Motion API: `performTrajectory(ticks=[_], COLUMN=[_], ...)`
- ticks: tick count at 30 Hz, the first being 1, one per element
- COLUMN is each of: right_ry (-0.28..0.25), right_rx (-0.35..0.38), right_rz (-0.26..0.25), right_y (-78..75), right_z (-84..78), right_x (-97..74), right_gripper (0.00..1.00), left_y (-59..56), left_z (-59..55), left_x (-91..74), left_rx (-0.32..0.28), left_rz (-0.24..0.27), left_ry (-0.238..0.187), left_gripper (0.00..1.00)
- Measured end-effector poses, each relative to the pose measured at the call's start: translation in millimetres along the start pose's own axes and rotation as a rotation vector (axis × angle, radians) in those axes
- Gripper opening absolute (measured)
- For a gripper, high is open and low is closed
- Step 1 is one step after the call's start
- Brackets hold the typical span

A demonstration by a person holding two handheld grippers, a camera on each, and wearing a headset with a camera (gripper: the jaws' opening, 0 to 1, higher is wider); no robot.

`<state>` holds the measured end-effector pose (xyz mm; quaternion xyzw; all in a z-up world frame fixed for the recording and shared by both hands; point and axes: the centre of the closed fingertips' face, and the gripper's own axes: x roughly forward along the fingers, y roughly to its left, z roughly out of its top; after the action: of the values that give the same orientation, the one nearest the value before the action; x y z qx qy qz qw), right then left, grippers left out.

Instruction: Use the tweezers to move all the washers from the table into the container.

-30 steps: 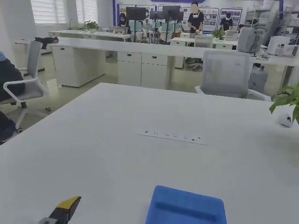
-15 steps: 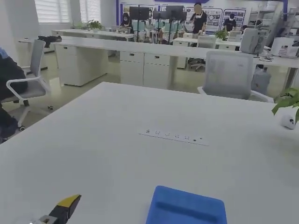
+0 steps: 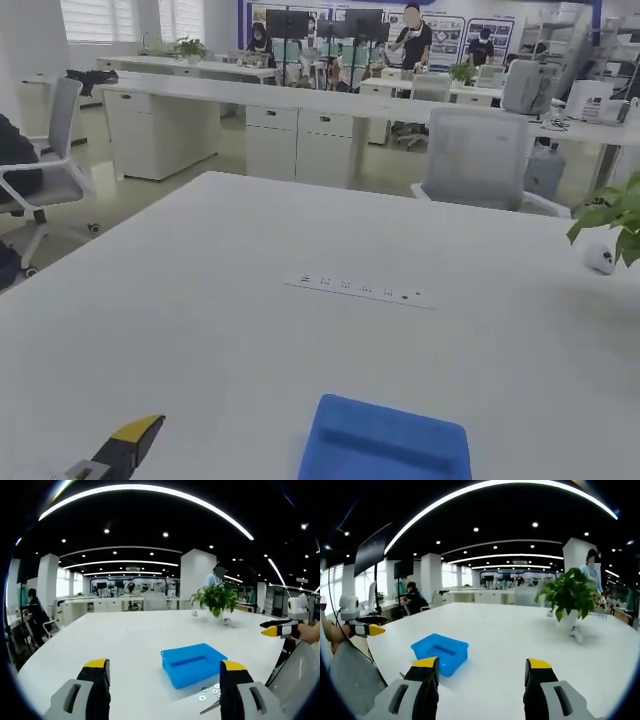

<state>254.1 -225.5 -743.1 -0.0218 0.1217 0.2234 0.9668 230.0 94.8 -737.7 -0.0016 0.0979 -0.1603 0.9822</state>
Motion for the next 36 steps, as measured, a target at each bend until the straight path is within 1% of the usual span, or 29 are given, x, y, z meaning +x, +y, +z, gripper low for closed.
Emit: performTrajectory(ticks=[2,3,5,8,9,11,12,13,15,16,17,18,19,20,21,23,24,25,26,27,29,30,31,32,33,34,35,36], right_ry=[0.003,0.009,0.009,-0.002,-0.004,-0.005,-0.002,0.005,0.018,0.026,0.035,0.045,0.052,0.053,0.053,0.051,0.051,0.050,0.050,0.046,0.040,0.037,0.032,0.019,-0.003,-0.011,-0.007,-0.008], right_rx=[-0.015,-0.028,-0.033,-0.036,-0.036,-0.028,-0.025,-0.026,-0.039,-0.048,-0.059,-0.069,-0.079,-0.080,-0.082,-0.090,-0.101,-0.104,-0.099,-0.091,-0.081,-0.077,-0.076,-0.094,-0.119,-0.115,-0.108,-0.111], right_rz=[0.008,0.009,0.011,-0.004,-0.010,-0.020,-0.020,-0.017,0.000,0.015,0.025,0.033,0.043,0.049,0.054,0.064,0.065,0.065,0.065,0.063,0.055,0.052,0.041,0.023,-0.002,0.001,-0.002,-0.011], right_y=[1.4,2.2,3.0,0.4,-0.6,-3.0,-3.2,-2.7,1.3,5.3,7.7,9.8,12.9,14.4,15.0,16.0,16.2,16.3,16.2,15.0,12.0,11.2,9.4,6.2,2.3,3.0,2.3,0.1], right_z=[-0.7,-1.2,-0.9,2.1,2.6,2.9,2.4,1.4,0.0,-0.7,-1.9,-3.3,-4.1,-4.3,-4.4,-4.5,-4.2,-3.9,-3.8,-3.6,-3.1,-2.7,-1.6,1.1,5.7,6.5,5.9,6.0], right_x=[0.5,0.7,-0.1,-2.2,-2.9,-3.8,-4.0,-4.2,-3.6,-2.2,-1.1,-0.3,0.8,1.0,1.1,1.1,0.6,0.5,0.5,0.4,0.0,-0.3,-0.6,-0.9,-2.0,-2.6,-3.1,-3.7], right_gripper=[0.66,0.65,0.62,0.58,0.57,0.56,0.53,0.50,0.44,0.44,0.44,0.44,0.44,0.45,0.45,0.43,0.40,0.39,0.39,0.40,0.41,0.42,0.44,0.47,0.51,0.52,0.53,0.53], left_y=[-0.8,-2.1,-8.0,-15.5,-20.2,-28.3,-31.1,-37.3,-43.1,-44.2,-46.3,-45.7,-47.6,-51.0,-55.8,-63.1,-69.4,-72.1,-74.1,-74.2,-78.9,-79.1,-80.6,-81.6,-85.4,-87.2,-89.8,-92.7], left_z=[0.9,3.1,7.1,0.6,-1.5,-2.7,-4.1,-6.5,-10.7,-12.1,-21.4,-27.9,-33.9,-38.0,-43.1,-49.3,-54.0,-57.0,-61.9,-65.9,-72.2,-75.2,-79.7,-82.8,-87.3,-89.9,-91.6,-92.2], left_x=[-0.5,-1.3,-2.1,1.5,2.5,3.4,3.8,3.4,3.2,3.2,3.0,3.0,3.9,3.7,2.7,0.6,-2.2,-3.0,-3.0,-2.1,-0.3,0.6,1.8,2.0,0.9,0.8,3.6,5.1], left_rx=[0.005,0.010,-0.003,0.011,0.003,-0.020,-0.030,-0.054,-0.110,-0.120,-0.149,-0.162,-0.160,-0.164,-0.186,-0.196,-0.187,-0.163,-0.122,-0.096,-0.055,-0.036,0.002,0.017,0.037,0.060,0.086,0.076], left_rz=[-0.004,-0.010,-0.037,-0.071,-0.095,-0.140,-0.162,-0.205,-0.249,-0.258,-0.282,-0.292,-0.315,-0.338,-0.365,-0.415,-0.460,-0.487,-0.509,-0.510,-0.545,-0.551,-0.569,-0.577,-0.609,-0.628,-0.646,-0.652], left_ry=[0.000,-0.006,-0.022,0.017,0.028,0.035,0.043,0.061,0.092,0.101,0.157,0.188,0.217,0.244,0.282,0.326,0.363,0.380,0.407,0.431,0.471,0.489,0.517,0.541,0.580,0.598,0.600,0.604], left_gripper=[0.91,0.87,0.79,0.78,0.78,0.78,0.77,0.73,0.65,0.60,0.58,0.56,0.54,0.55,0.55,0.54,0.53,0.52,0.50,0.50,0.52,0.52,0.51,0.50,0.45,0.40,0.37,0.35])
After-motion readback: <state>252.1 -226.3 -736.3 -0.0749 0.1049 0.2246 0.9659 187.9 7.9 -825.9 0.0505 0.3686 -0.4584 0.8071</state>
